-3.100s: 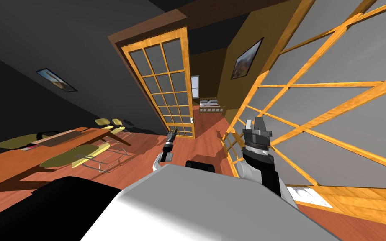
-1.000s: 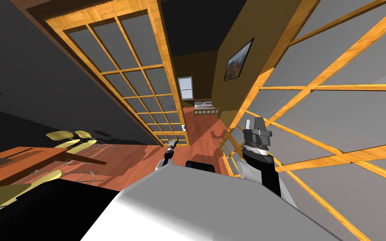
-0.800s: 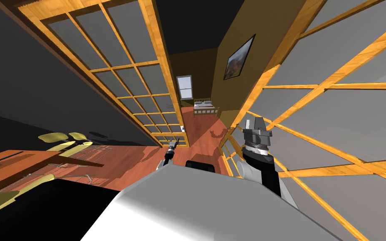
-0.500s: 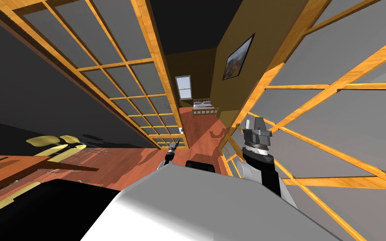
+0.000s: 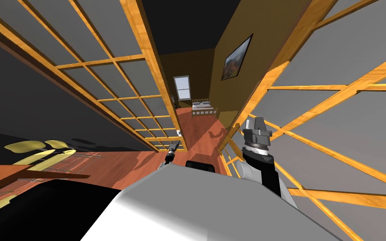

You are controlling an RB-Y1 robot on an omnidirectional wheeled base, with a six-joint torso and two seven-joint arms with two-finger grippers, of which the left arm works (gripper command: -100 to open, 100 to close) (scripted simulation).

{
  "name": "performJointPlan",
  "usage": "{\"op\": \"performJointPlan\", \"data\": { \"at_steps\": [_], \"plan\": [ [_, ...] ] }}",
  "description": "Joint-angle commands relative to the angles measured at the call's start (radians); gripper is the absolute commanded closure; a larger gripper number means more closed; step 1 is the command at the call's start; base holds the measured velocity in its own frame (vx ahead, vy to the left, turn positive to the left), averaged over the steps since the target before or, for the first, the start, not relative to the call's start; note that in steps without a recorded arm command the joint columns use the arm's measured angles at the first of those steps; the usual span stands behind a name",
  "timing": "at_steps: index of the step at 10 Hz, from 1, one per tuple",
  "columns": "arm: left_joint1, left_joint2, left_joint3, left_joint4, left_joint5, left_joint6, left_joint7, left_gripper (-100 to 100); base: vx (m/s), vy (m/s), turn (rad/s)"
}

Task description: Pull the door open

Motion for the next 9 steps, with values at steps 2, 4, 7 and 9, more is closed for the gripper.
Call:
{"op": "performJointPlan", "data": {
  "at_steps": [2,4,7,9],
  "plan": [
    [0.009,0.021,0.016,0.007,0.011,-0.01,0.013,-100,0.201,0.007,-0.096],
    [0.012,0.038,0.031,0.026,0.022,-0.024,0.021,-100,0.206,-0.008,-0.1],
    [0.016,0.059,0.052,0.05,0.036,-0.041,0.032,-100,0.202,-0.003,-0.085],
    [0.02,0.056,0.047,0.04,0.033,-0.037,0.033,100,0.034,-0.001,0.012]
  ]
}}
